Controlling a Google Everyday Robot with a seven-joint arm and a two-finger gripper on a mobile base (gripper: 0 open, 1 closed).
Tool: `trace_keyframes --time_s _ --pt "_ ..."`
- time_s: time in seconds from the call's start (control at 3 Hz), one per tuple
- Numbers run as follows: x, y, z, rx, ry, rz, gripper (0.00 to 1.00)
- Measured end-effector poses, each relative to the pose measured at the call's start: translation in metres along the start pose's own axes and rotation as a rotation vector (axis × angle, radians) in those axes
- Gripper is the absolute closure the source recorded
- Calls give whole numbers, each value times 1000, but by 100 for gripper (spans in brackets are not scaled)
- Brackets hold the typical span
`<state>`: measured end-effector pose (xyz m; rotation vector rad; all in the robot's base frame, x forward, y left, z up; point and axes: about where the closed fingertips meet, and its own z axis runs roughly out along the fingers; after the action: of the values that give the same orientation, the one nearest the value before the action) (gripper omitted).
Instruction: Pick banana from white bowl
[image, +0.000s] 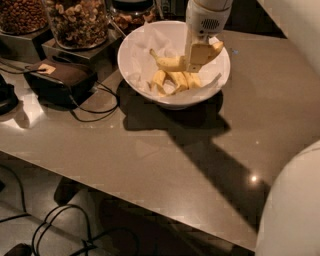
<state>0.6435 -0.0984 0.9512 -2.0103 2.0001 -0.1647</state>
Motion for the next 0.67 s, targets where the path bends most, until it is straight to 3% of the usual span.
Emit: trace_keyframes --time_s 0.33,0.67 --pt "-1 24 -12 -54 5 -20 100" --pt "3 69 -51 -78 -12 -16 100"
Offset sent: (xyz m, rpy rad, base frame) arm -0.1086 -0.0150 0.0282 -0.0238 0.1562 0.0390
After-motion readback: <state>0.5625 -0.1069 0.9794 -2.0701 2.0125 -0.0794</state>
